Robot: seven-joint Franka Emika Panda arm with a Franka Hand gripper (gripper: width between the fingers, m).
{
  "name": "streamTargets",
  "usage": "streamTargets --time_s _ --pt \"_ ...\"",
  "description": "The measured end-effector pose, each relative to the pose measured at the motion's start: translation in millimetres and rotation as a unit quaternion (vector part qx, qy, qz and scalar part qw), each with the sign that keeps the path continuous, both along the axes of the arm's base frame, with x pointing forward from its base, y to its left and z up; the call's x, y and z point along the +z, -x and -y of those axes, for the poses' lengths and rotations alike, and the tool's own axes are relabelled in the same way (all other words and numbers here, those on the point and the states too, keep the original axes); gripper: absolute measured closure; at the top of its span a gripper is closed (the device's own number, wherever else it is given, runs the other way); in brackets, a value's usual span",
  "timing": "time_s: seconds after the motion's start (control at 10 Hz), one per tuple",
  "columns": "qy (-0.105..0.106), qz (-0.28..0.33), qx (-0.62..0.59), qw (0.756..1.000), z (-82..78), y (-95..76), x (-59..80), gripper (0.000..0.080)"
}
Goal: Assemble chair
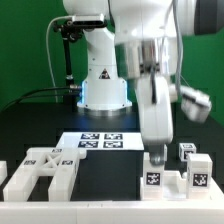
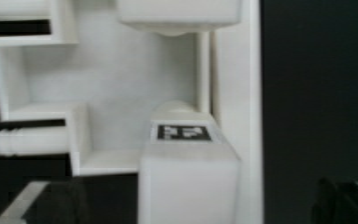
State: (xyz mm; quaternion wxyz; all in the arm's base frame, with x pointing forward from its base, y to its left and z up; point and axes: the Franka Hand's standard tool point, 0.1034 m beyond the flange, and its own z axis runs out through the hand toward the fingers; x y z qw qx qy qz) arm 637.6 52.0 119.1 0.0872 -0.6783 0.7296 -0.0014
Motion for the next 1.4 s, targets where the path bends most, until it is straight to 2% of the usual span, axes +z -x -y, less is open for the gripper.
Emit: streamTargets --time_s 0.6,0.9,1.1,1.3,1.4 --pt "0.002 0.000 0.013 1.000 -0.6 2.1 -0.6 0.0150" --pt "0.030 0.032 0.152 0.987 -3.8 13.2 -3.7 0.0150" --pt "0.057 0.059 0.247 0.966 -3.9 20.1 -8.4 0.0150" --pt "0.067 0.064 0.288 0.953 -2.7 20.2 -9.1 0.0150" --pt "0.074 0.068 0.328 0.939 -2.4 20.2 -9.4 0.0150"
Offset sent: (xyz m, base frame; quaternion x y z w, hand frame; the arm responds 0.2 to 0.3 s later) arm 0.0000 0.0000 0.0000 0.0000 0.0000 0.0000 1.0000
